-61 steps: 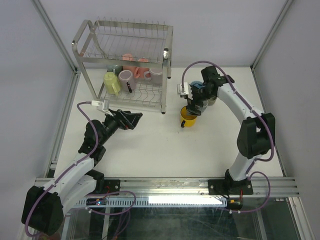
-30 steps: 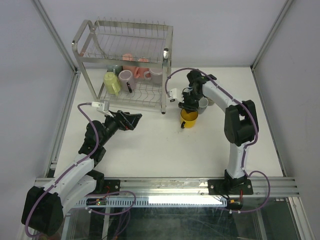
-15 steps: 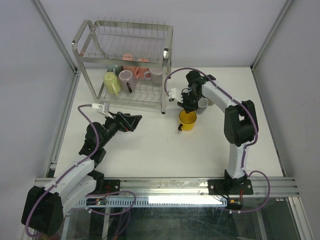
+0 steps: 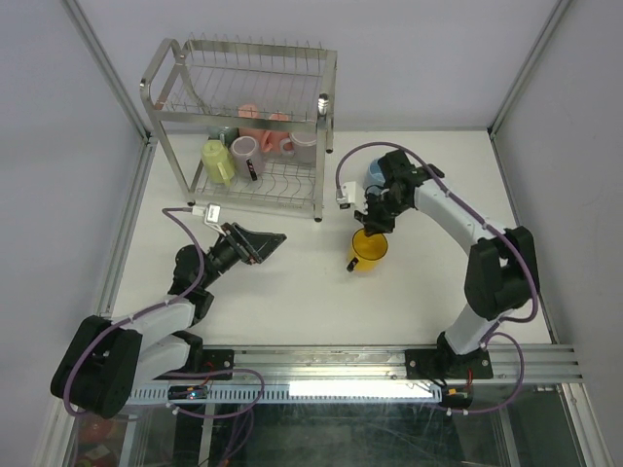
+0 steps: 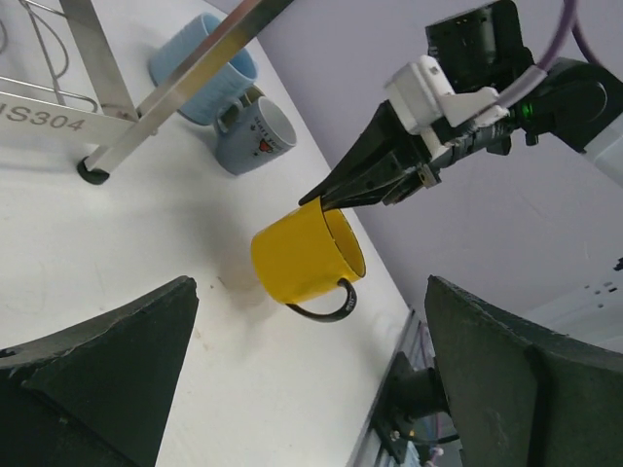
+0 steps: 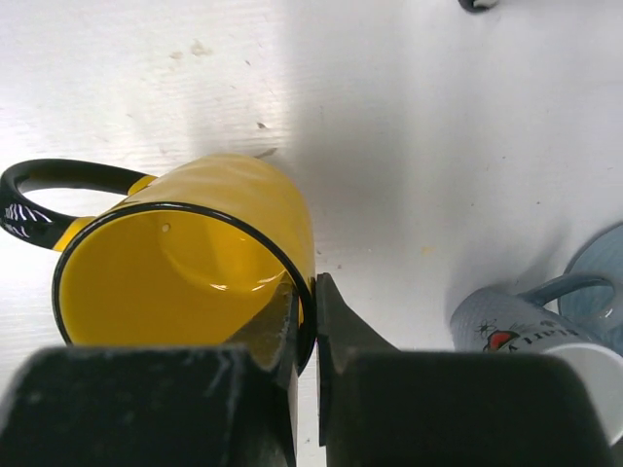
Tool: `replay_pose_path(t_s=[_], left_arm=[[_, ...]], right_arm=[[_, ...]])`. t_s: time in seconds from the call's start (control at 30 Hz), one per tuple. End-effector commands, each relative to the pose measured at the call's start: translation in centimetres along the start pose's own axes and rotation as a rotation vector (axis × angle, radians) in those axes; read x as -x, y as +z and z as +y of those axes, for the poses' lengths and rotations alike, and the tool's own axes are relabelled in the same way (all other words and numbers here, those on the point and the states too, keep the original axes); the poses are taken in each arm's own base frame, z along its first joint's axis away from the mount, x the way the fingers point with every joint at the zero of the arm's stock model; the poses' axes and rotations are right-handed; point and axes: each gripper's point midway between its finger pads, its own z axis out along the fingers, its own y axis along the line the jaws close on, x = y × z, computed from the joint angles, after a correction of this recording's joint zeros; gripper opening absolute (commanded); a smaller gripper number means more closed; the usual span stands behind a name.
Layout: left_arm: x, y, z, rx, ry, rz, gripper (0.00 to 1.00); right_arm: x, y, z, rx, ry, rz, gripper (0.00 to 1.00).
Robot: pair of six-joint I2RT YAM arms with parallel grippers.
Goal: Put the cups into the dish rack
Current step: Pick up the cup at the center of the board.
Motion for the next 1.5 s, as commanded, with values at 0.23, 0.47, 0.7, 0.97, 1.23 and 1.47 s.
replay_pose_path(t_s=[0.23, 0.47, 0.7, 0.97, 1.23, 1.47], left_arm=[[0.3, 0.0, -3.0, -0.155, -0.050, 0.016, 0.99], [-0.3, -0.2, -4.0, -0.203, -0.104, 0.053, 0.99], [-0.5, 0.1, -5.4, -0.243, -0.091, 0.055, 0.99], [-0.8, 0.5, -7.7, -0.327, -0.051, 0.032, 0.99], [-1.6, 0.6, -9.9, -0.380, -0.040, 0.015, 0.98], [-1.7, 0.7, -10.5, -0.382, -0.050, -0.003, 0.98]], right_arm=[[4.3, -5.7, 2.4, -0.035, -0.014, -0.362, 0.00], [4.9, -8.4, 2.1, -0.062, 0.038, -0.533, 0.00], [4.5, -10.3, 1.6, -0.110, 0.096, -0.643, 0.00], [4.4, -11.3, 1.8, -0.150, 0.117, -0.739, 0.00], [4.8, -11.8, 2.0, -0.137, 0.137, -0.814, 0.00], [5.1, -11.6, 2.4, -0.107, 0.150, -0.848, 0.00]])
